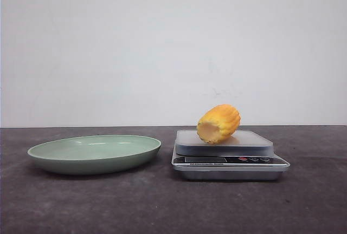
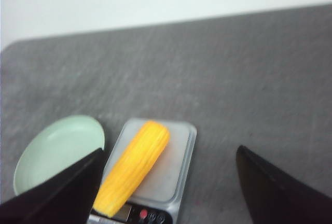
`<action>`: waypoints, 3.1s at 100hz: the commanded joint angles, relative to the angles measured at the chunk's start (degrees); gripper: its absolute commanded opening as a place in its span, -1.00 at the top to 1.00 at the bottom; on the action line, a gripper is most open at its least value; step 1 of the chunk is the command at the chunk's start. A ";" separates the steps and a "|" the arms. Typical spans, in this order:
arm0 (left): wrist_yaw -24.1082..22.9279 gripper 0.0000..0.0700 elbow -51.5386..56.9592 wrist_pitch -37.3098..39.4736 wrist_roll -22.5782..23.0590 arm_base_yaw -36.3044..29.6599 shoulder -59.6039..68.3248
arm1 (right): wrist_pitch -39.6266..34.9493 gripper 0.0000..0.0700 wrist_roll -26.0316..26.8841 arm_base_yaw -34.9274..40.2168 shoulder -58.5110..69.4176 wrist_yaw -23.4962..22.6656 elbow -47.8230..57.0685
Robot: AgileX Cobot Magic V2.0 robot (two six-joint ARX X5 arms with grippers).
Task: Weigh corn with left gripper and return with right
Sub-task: 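Release the corn onto the scale and withdraw the left gripper, then lower the right gripper onto the corn on the scale and grasp it, then lift the corn with the right gripper and carry it toward the plate, then set the corn on the plate, open the right gripper and lift away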
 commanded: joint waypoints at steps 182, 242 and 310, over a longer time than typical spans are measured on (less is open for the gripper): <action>-7.80 -0.24 -28.74 -34.25 -15.32 6.49 -55.10 | 26.16 1.00 8.17 29.03 43.95 14.60 5.07; -7.80 -0.24 -28.74 -33.66 -15.30 6.49 -55.10 | 18.67 1.00 6.86 41.42 60.96 13.68 33.79; -7.78 -0.24 -28.74 -35.82 -15.30 6.49 -55.10 | 15.15 -0.78 8.66 42.03 74.53 17.88 35.76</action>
